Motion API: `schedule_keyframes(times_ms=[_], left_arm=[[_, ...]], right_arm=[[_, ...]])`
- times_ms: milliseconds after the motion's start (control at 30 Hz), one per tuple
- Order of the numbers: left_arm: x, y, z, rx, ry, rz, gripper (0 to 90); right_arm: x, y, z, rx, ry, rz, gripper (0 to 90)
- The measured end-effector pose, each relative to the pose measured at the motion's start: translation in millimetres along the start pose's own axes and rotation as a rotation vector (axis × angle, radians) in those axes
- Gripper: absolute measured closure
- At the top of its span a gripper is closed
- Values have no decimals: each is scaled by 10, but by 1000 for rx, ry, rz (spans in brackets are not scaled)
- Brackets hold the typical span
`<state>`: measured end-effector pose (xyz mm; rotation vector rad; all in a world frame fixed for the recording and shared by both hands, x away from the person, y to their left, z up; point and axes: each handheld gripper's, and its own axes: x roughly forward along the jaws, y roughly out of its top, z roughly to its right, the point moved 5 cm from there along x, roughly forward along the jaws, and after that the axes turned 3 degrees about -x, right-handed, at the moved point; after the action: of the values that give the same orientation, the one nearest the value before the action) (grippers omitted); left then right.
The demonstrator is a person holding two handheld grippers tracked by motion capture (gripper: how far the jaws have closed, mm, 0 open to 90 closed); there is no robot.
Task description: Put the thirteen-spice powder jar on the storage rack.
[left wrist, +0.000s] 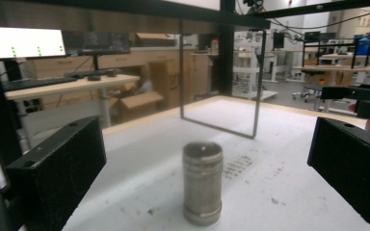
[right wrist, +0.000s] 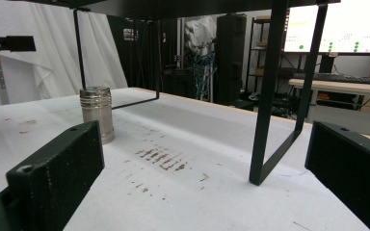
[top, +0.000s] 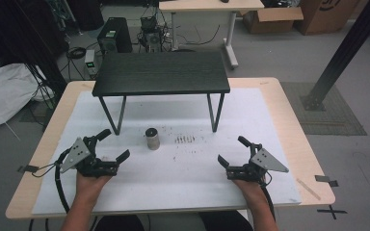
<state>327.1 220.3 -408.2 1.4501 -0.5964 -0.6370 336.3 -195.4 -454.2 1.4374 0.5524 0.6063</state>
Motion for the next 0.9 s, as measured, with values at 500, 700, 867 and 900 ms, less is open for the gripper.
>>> schedule_keyframes(times_ms=[500, 700, 867, 900], left_arm=[[381, 77, 11, -34, -83, -103, 2], [512, 40, -37, -72, -65, -138, 2], [632, 24, -16, -57, -69, -181, 3], [653, 21, -20, -68, -64, -192, 6]], right_arm=[[-5, 1, 4, 6, 0, 5, 0], [-4, 1, 7, 8, 0, 5, 0], [-4, 1, 7, 8, 0, 5, 0], [-3, 1, 7, 8, 0, 5, 0]])
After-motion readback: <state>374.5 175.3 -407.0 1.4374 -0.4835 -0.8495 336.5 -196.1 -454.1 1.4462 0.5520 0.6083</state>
